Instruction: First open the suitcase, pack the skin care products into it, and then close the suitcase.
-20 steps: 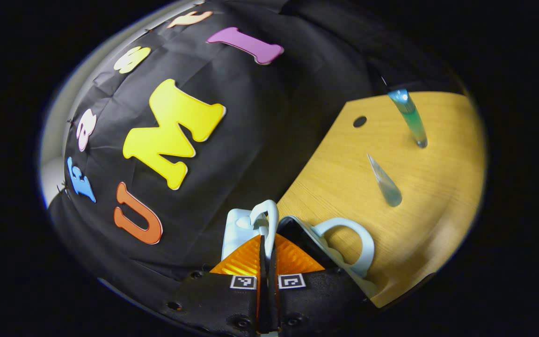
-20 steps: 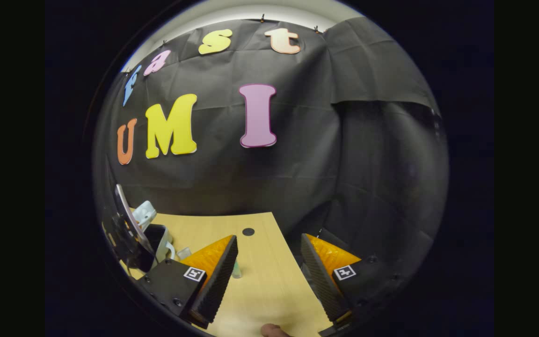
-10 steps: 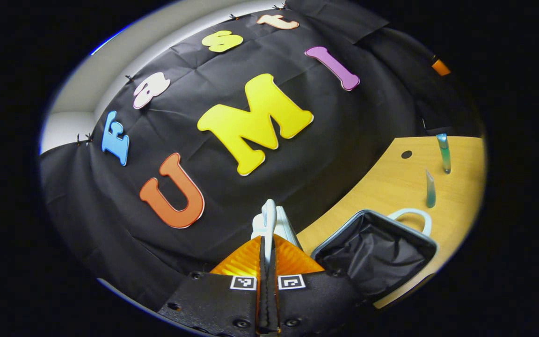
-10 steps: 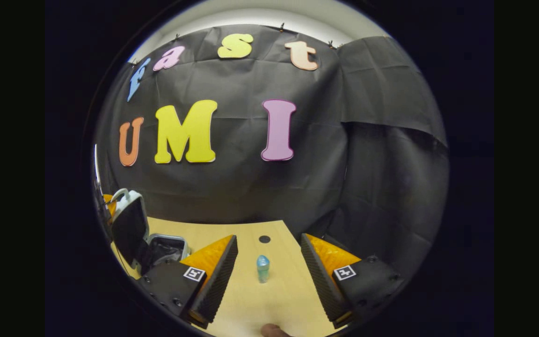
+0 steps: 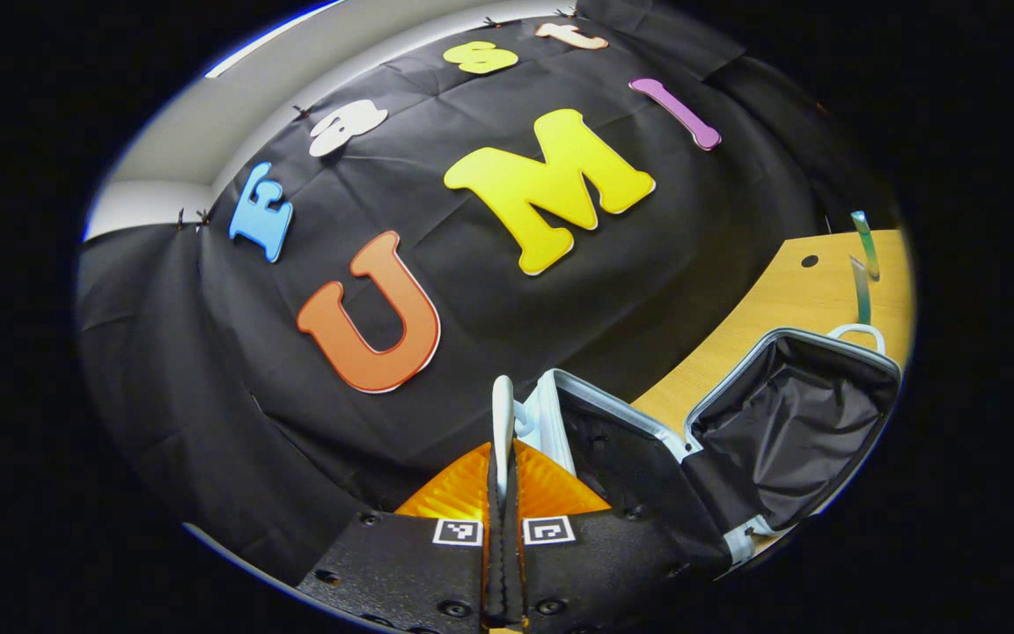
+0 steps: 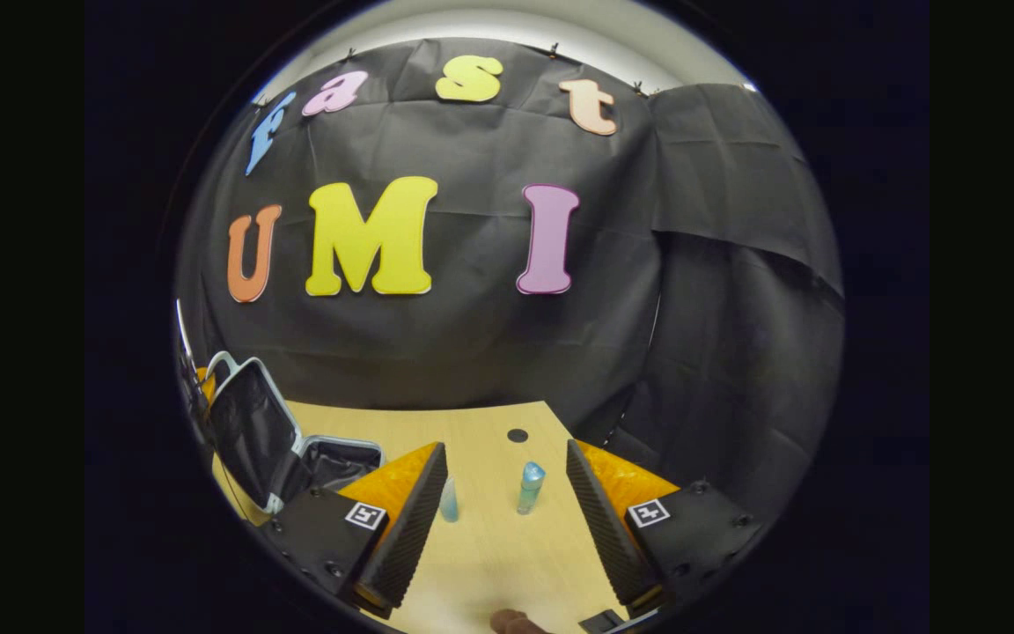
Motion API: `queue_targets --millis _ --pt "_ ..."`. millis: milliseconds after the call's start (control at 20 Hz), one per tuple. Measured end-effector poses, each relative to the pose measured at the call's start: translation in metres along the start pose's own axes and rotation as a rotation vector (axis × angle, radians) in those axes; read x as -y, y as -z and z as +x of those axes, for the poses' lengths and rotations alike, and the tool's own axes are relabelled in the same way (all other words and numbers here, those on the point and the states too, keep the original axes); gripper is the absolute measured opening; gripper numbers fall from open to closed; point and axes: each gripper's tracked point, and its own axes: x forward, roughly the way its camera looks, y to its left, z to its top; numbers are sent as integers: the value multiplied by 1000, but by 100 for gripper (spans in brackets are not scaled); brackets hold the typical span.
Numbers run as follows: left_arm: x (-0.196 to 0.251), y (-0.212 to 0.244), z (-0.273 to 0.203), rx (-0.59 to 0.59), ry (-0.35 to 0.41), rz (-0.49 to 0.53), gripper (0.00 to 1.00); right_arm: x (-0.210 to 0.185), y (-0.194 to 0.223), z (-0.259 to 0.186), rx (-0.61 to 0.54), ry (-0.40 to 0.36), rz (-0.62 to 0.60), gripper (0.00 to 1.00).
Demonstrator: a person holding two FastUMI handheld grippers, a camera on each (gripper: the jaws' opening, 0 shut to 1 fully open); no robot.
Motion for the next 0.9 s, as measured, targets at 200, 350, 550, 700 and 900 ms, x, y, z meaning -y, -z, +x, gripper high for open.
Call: queue_targets --millis 200,350,550,700,900 --pt "-21 66 10 -115 -23 -47 3 -20 6 -2 -17 -8 -34 81" --pt "-20 126 0 -245 -25 -144 3 -34 9 -5 -29 -18 -40 81" --pt "-3 180 -5 -357 4 -283 3 -46 13 -7 -37 -31 -53 81" --pt "7 207 -7 -402 19 -365 3 -49 15 -7 -41 -40 -62 81" --pt "19 231 -10 -447 40 -450 6 -47 18 -7 -55 -55 -54 81"
